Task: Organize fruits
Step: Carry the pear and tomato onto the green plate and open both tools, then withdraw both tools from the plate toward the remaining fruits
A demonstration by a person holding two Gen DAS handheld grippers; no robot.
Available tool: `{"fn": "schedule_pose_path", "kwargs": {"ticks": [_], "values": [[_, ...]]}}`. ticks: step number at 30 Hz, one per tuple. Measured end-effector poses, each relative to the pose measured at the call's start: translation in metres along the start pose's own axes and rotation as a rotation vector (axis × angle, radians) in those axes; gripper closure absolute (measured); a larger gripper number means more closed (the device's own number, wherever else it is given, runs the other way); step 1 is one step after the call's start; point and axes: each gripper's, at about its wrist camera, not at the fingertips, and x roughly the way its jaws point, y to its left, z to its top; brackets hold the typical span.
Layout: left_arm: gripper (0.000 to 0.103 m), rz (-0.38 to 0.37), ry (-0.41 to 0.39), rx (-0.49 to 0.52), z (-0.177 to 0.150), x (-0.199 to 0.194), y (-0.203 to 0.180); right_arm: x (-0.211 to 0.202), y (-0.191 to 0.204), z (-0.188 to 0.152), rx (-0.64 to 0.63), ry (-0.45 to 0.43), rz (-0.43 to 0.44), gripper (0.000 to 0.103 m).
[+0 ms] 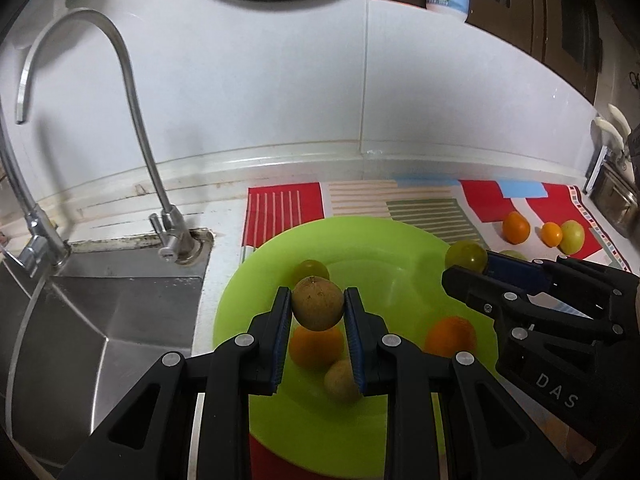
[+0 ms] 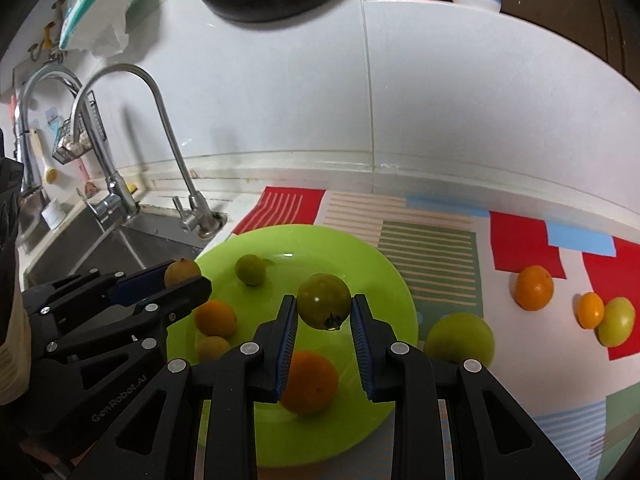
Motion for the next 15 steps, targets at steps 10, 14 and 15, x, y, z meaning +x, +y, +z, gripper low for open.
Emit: {"fn": "schedule_pose_path", "kwargs": {"ticks": [10,14,15], "values": [[0.070,-0.005,0.016,0.009,0.003,0.019,-0.002,0.016,-0.009,-0.002,0.034,0.027,-0.002,0.068],[0.066,0.000,0.010,0.012,0.004,0.015,-0.004,0.012,-0.013,-0.002,0.038,0.008,-0.016,0.065],[0.064,0.005,0.009,0.012,0.004,0.013,-0.005,0.010,-0.014,-0.002,0.039,0.006,-0.019,0.065]]}}
